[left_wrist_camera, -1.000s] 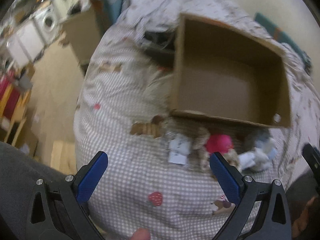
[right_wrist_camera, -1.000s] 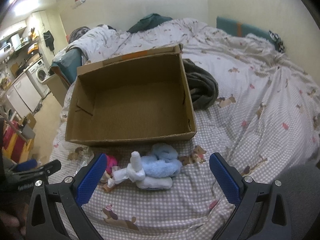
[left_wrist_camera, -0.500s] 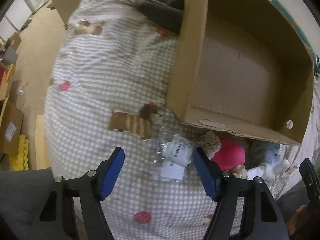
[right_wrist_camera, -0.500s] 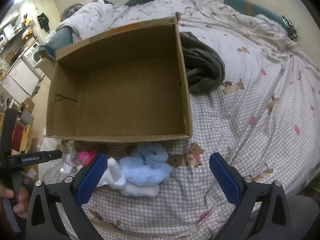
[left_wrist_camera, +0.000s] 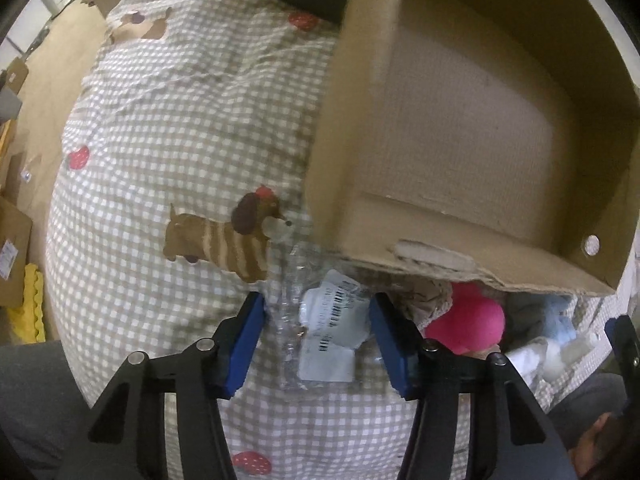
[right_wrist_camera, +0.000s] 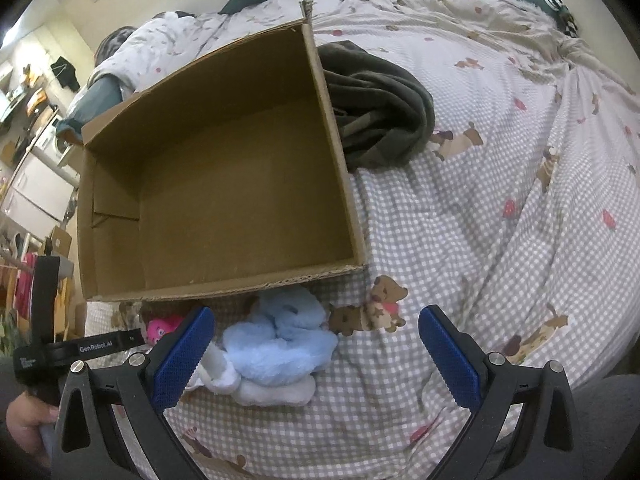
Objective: Organize soft objects
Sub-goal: 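Grasp the clear plastic bag with the left gripper while the right gripper grasps the light-blue sock bundle, then carry the plastic bag and blue sock bundle into the box with both grippers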
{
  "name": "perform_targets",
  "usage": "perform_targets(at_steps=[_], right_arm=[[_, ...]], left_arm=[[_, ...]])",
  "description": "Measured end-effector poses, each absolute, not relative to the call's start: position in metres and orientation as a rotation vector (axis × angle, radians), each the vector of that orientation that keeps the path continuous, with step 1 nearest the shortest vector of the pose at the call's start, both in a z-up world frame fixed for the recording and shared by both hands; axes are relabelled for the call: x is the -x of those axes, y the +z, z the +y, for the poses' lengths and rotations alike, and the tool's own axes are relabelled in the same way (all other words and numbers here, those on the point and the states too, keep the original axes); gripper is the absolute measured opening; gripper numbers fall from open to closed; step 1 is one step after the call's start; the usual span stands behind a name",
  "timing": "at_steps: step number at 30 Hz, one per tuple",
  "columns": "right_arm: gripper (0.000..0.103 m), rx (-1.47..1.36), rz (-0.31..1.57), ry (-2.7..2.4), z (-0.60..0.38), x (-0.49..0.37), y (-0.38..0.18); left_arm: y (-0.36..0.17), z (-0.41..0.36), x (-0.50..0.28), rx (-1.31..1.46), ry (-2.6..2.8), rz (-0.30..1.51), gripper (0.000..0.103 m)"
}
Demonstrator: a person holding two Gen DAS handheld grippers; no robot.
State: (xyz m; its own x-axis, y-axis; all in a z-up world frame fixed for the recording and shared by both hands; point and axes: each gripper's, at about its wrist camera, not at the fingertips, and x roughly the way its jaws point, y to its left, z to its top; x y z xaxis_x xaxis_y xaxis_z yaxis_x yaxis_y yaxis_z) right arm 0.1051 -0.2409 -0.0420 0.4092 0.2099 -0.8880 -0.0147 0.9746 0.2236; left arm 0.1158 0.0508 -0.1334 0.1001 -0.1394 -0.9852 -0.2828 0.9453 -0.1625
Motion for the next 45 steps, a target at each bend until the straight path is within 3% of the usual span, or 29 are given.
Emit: perform_targets(at_steps=[3,4,5,14,24,26,34,35,36,39,45], right_arm=[[0.103,-0.191,1.142,0.140,-0.240,-0.107,-0.043],[0.103,-0.191,1.144,0.140,-0.240,-0.107,-0.044],[0.103,-0.190,1.146,0.140,-0.240,-0.107,-0.044],[0.103,-0.210,1.147,0.142,-0.245,-0.107,-0.046],[0.103,-0.312,1.260,0.181,-0.251,-0.115,-0.064],[0.093,-0.318,1.271,0.184,-0.252,-0.116,-0.066],[0.077,-0.388,1.425,0.210,-0.243,-0.125,-0.105],[0.065,-0.394,1.433,0.230,-0.240,-0.126,-0.107],[0.046,-0.405,1.436,0.252,-0.238,-0.126,-0.108],[0.027,-0.419,1.432,0.299,-0.234,-0.122,-0.108],[0.022,-0.361,1.361,0.311,-0.236,-0.101,-0.078]], left_arm=[[-0.138,0.037,-0.126,0.301,0.066,1.478,0.031],[-0.140,0.034,-0.128,0.291,0.050,1.479,0.015],[-0.141,0.031,-0.130,0.294,0.038,1.480,0.013],[-0.105,0.050,-0.120,0.309,0.132,1.312,0.013],[-0.081,0.034,-0.096,0.255,0.124,1.283,0.013],[-0.082,0.031,-0.099,0.234,0.125,1.276,0.013],[-0.079,0.035,-0.093,0.216,0.130,1.273,0.013],[-0.078,0.034,-0.093,0.217,0.132,1.273,0.013],[-0.078,0.033,-0.091,0.220,0.132,1.272,0.013],[-0.077,0.036,-0.089,0.229,0.127,1.268,0.013],[-0.065,0.043,-0.075,0.255,0.136,1.244,0.013]])
